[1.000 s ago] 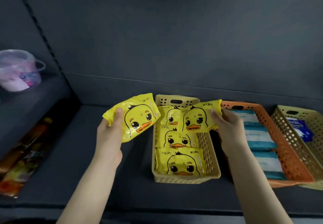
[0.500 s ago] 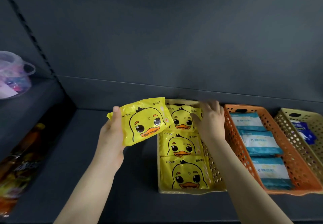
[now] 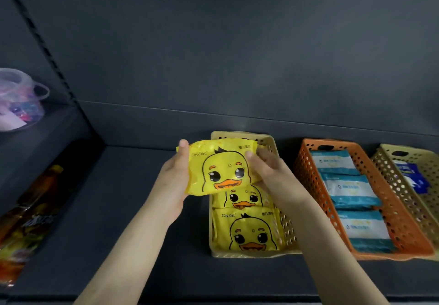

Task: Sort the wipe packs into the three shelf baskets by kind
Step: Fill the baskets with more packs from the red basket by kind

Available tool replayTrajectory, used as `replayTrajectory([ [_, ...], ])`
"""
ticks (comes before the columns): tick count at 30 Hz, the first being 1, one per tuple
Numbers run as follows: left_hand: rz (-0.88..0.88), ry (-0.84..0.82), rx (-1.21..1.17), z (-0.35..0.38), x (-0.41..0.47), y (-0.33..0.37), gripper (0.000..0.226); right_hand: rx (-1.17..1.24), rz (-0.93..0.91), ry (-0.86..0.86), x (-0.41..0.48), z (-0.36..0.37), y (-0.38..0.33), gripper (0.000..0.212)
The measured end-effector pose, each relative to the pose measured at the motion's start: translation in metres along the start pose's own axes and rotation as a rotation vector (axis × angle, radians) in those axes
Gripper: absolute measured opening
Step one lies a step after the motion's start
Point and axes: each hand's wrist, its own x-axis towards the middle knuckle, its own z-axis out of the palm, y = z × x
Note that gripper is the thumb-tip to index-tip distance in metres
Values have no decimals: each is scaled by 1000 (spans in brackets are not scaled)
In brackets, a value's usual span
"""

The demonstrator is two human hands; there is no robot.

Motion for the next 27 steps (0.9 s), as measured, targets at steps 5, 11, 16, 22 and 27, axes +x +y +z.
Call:
replayTrajectory([
  [5,315,-71,223,17,3,-11,43,-227,-184,366,-23,-27,2,23],
  [11,218,-231,575,21,13,-49,65,-717,-43,439,-17,-26,21,54],
  [16,175,-225,514,17,21,-61,60,-777,-45,441,-2,4,36,66],
  [22,222,-264,634,7,24,-55,56,-842,-242,461,-27,7,46,63],
  [27,462,-158,884,-1,14,-36,60,-852,-315,611,-74,-18,49,43],
])
